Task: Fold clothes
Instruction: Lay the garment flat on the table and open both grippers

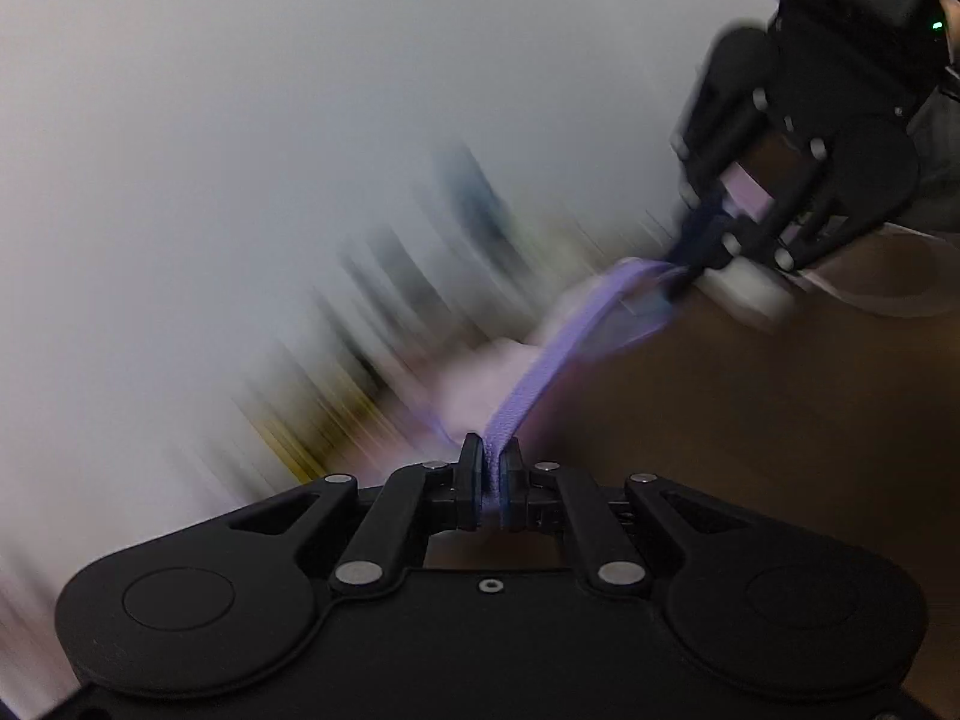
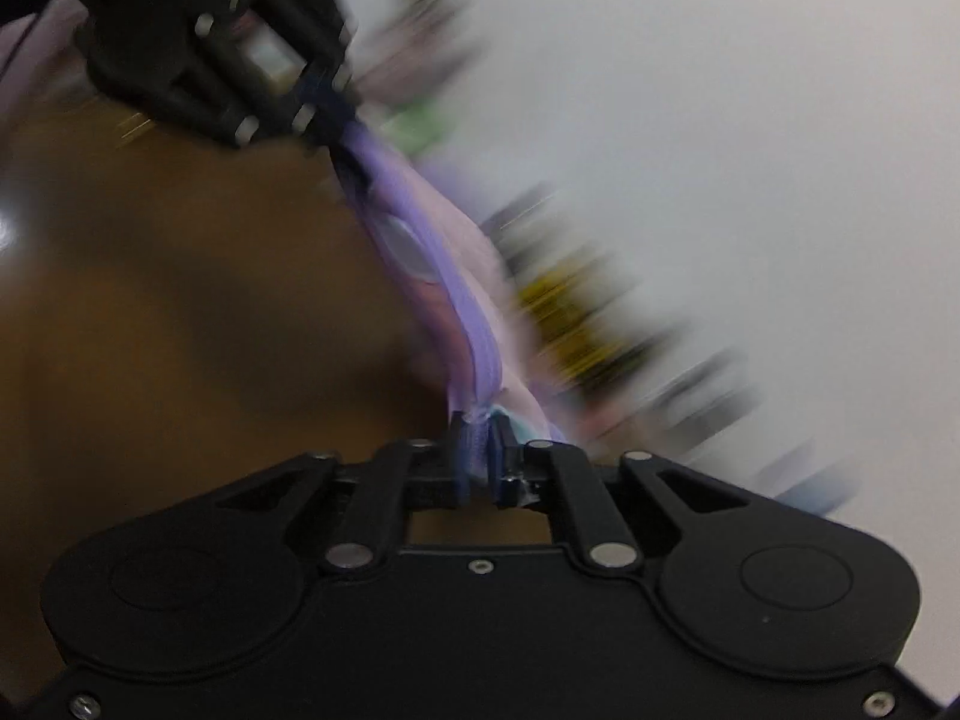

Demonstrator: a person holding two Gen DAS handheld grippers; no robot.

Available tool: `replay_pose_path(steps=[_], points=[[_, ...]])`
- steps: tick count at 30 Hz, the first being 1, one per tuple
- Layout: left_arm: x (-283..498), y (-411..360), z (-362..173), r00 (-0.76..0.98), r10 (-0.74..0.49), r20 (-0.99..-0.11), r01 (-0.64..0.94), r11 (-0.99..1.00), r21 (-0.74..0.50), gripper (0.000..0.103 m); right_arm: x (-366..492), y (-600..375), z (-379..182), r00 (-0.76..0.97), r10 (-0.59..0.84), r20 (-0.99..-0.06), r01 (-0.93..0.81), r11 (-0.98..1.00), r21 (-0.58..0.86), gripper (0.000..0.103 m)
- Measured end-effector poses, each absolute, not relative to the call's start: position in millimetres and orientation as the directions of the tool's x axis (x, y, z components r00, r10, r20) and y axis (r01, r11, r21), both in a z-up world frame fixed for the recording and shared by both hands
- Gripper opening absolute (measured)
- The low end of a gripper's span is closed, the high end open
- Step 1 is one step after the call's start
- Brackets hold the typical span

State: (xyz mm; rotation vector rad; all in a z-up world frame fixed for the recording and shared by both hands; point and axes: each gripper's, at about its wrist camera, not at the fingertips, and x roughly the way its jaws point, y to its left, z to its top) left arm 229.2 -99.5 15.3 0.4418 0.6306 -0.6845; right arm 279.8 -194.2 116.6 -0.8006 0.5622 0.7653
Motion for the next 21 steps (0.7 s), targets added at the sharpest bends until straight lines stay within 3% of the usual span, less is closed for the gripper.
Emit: replay_pose_path(steps=[2, 3, 4, 5, 8, 11, 12, 13, 14, 15, 17, 20, 21], points=[[212, -70, -11, 0.513, -0.484, -0.709, 0.703, 0.711, 0.023, 0.039, 264, -194, 98, 0.527, 0.41, -0.744, -0.83, 0.435, -0.348, 0.039], [203, -31, -10, 0.496, -0.511, -0.702, 0.697, 0.717, -0.029, 0.058, 254, -195, 88, 0.478, 0.427, -0.767, -0.856, 0.422, -0.299, 0.046], [213, -8, 16, 0.491, -0.523, -0.697, 0.694, 0.718, -0.049, 0.073, 246, -199, 85, 0.439, 0.447, -0.78, -0.873, 0.418, -0.251, 0.062], [214, -8, 37, 0.498, -0.536, -0.682, 0.695, 0.716, -0.055, 0.076, 242, -207, 89, 0.421, 0.463, -0.78, -0.877, 0.426, -0.22, 0.075], [210, -33, 76, 0.602, -0.515, -0.611, 0.653, 0.757, 0.006, 0.09, 236, -227, 100, 0.427, 0.505, -0.75, -0.866, 0.468, -0.178, 0.076], [239, -36, 70, 0.703, -0.428, -0.568, 0.554, 0.831, 0.059, 0.09, 262, -214, 90, 0.503, 0.516, -0.693, -0.82, 0.54, -0.192, 0.076], [246, -34, 67, 0.705, -0.42, -0.572, 0.544, 0.837, 0.056, 0.085, 264, -216, 90, 0.509, 0.517, -0.688, -0.812, 0.553, -0.186, 0.075], [250, -32, 66, 0.704, -0.414, -0.577, 0.537, 0.842, 0.052, 0.068, 276, -218, 81, 0.524, 0.518, -0.677, -0.794, 0.585, -0.166, 0.074], [272, -27, 55, 0.702, -0.397, -0.592, 0.514, 0.857, 0.036, 0.06, 290, -222, 69, 0.539, 0.513, -0.668, -0.766, 0.628, -0.136, 0.071], [294, -21, 45, 0.706, -0.352, -0.615, 0.457, 0.889, 0.016, 0.055, 305, -225, 57, 0.553, 0.504, -0.663, -0.734, 0.672, -0.101, 0.068], [316, -14, 34, 0.707, -0.315, -0.633, 0.392, 0.92, -0.02, 0.055, 331, -231, 38, 0.564, 0.491, -0.664, -0.669, 0.743, -0.018, 0.055], [325, -10, 23, 0.693, -0.277, -0.665, 0.332, 0.942, -0.046, 0.055, 342, -235, 27, 0.564, 0.499, -0.658, -0.638, 0.769, 0.036, 0.046], [328, -9, 19, 0.685, -0.28, -0.672, 0.335, 0.941, -0.05, 0.04, 345, -235, 23, 0.56, 0.503, -0.659, -0.633, 0.773, 0.053, 0.045]])
